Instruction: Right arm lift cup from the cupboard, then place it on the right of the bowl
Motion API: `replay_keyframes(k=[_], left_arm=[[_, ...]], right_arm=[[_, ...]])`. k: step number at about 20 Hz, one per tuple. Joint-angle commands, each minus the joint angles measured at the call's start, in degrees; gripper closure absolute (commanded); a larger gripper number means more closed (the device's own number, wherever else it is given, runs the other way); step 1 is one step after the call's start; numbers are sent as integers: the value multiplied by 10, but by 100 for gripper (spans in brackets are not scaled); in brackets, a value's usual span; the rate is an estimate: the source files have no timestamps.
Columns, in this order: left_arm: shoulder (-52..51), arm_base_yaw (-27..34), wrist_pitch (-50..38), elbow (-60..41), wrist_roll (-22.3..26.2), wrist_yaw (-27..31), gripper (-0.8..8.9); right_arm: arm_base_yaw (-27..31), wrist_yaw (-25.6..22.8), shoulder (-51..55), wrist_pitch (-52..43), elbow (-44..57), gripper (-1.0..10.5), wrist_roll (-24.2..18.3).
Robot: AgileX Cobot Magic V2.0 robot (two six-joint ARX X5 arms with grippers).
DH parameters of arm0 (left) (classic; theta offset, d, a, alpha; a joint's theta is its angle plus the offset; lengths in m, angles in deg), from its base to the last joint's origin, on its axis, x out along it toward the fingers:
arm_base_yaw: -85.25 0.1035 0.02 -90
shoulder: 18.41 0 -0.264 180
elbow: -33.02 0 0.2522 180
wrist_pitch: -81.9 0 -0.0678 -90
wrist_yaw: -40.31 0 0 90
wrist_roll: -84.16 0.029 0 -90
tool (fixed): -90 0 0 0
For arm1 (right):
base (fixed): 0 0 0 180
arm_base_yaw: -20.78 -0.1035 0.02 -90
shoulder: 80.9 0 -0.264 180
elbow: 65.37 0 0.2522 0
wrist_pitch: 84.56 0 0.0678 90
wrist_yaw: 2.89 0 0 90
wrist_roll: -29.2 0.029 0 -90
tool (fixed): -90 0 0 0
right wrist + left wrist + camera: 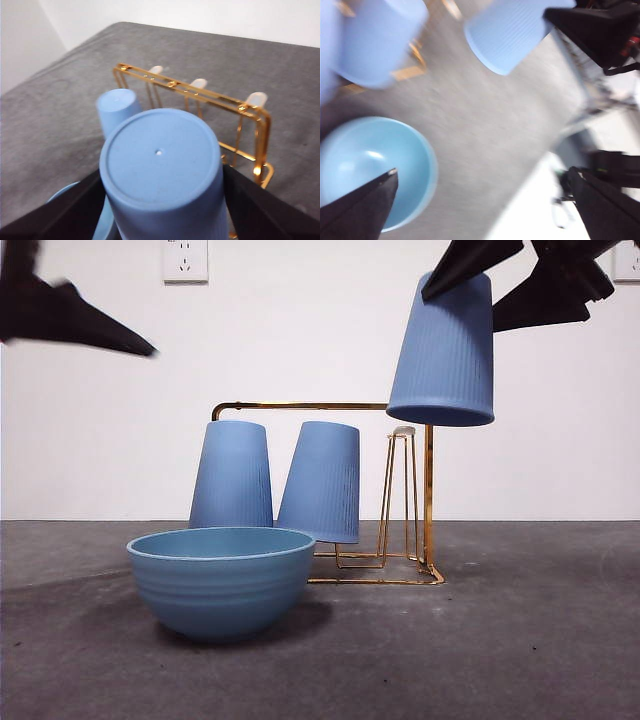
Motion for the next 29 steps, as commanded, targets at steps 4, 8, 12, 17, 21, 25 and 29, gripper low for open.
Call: replay_keyframes(k=[4,8,12,17,21,25,29], left_arm=[[87,-6,-73,9,-79,-64,192],[149,-6,-128,9,-145,-117,192],[196,-9,-168,9,-184,-143,193],[226,-14,-240,9,-246,-169,197],[250,-24,-298,9,-301,-170,198],[286,-46,-365,9,-347,-183,198],[308,-61,-438,9,-397,-188,244]], right_arm=[[-3,6,36,-33,67,632,49],[-3,17,72,-159,144,632,146],[-9,7,88,-314,228,632,248],[-28,-44,86,-455,306,632,329],[-59,-91,86,-471,322,632,333],[-98,-140,86,-474,322,632,333],[-123,-171,72,-474,322,632,333]])
